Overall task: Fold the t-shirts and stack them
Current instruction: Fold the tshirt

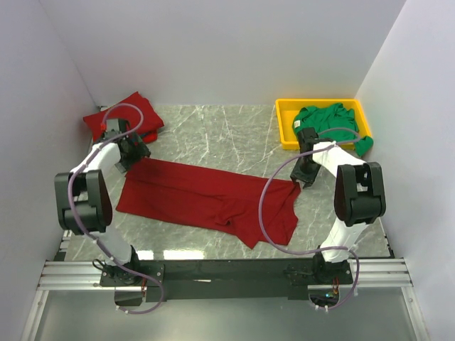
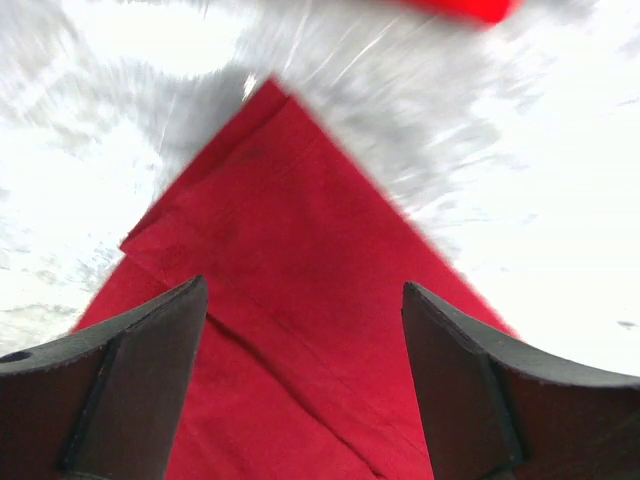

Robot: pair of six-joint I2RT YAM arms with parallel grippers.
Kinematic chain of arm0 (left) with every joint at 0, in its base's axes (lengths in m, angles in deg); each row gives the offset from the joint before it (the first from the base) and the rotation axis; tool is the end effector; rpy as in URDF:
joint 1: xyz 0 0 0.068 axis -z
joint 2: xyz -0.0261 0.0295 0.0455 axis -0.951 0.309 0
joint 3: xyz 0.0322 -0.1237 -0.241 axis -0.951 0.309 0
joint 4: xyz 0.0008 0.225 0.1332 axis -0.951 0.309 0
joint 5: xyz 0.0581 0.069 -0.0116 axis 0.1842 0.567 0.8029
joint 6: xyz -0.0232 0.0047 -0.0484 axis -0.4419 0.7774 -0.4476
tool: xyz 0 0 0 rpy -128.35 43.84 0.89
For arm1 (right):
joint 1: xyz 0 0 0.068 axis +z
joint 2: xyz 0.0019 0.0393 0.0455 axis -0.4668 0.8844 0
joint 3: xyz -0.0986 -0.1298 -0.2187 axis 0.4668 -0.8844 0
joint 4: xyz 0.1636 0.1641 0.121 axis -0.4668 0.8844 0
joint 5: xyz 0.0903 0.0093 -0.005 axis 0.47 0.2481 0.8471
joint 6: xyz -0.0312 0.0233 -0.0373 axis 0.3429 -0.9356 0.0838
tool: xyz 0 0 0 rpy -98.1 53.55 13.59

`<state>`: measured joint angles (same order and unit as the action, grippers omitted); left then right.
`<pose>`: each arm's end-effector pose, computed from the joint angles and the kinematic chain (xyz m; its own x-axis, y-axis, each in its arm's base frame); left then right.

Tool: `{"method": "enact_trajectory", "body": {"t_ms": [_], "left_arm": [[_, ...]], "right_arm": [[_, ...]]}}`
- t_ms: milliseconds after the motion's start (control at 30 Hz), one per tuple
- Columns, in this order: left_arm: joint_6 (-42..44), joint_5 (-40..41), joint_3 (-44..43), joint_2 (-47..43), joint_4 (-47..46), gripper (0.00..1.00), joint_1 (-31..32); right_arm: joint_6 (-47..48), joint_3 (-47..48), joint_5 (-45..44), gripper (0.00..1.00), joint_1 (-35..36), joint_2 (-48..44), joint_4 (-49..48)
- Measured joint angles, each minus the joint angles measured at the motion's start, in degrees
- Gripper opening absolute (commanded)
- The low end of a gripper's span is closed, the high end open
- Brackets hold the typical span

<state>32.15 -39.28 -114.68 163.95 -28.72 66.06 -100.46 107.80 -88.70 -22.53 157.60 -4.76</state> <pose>0.3550 0.0382 0.2074 -0.6318 -0.6161 -0.4705 -0.5603 0.7823 -0.2720 0.3319 0.0258 0.1746 -0.8518 0.4557 -0.2584 0.4698 0.8827 0.0083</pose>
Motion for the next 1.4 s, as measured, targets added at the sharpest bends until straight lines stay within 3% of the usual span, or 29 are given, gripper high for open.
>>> {"method": "enact_trajectory", "body": {"t_ms": [200,367,600,867,1100,1400], "left_arm": [[1.07,0.9,-1.42,-6.51,-0.15,0.85,0.48],[1.73,1.07,-0.68,-8.68,-1.42,0.86,4.52],[2.12,-4.28,2.91,-6.67,-4.81,0.86,7.56],[2.03,-12.76,2.86,0.33,-11.19,0.86,7.48],[2.08,-14.47,2.43,6.58,-11.41,0.86,7.52],[2.12,-14.88,2.54,6.71,-11.47,0.86,6.95]], "right_arm": [[0.24,0.0,-2.64,0.48,0.07,-4.74,2.23],[0.2,0.0,-6.25,0.5,1.51,-10.56,3.98],[-1.4,-1.49,-3.93,0.52,9.64,-14.93,2.12],[-6.54,-7.43,6.91,0.5,18.93,-10.08,-5.18],[-7.04,-7.37,9.11,0.51,19.96,-4.83,-7.15],[-6.34,-1.09,10.84,0.51,19.96,2.01,-4.39]]}}
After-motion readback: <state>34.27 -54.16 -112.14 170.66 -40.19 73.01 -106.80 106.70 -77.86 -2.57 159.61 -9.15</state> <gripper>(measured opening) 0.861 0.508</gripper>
